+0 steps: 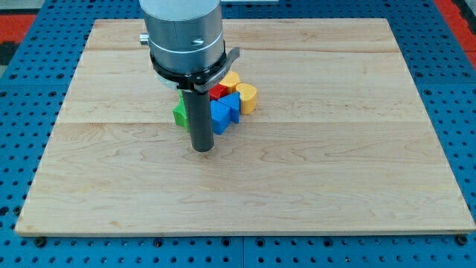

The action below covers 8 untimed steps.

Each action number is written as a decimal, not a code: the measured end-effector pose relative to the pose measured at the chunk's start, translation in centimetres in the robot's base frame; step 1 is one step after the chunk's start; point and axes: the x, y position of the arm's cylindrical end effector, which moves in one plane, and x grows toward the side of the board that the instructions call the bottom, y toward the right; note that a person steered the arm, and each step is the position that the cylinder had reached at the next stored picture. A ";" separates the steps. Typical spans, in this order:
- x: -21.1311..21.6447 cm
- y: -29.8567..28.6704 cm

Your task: Separate red circle and red star

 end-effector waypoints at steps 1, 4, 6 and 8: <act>0.0 0.0; 0.0 3.5; -9.1 14.4; -15.6 2.6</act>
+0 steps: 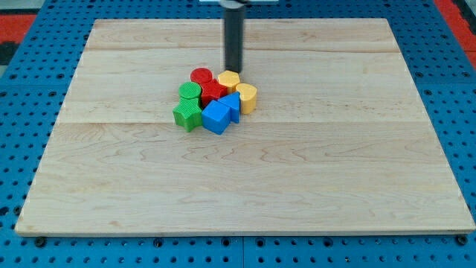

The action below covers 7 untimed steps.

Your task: Separate red circle and red star

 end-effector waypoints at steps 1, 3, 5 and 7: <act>3.0 -1.9; 4.5 -3.1; 1.3 2.3; 3.8 13.3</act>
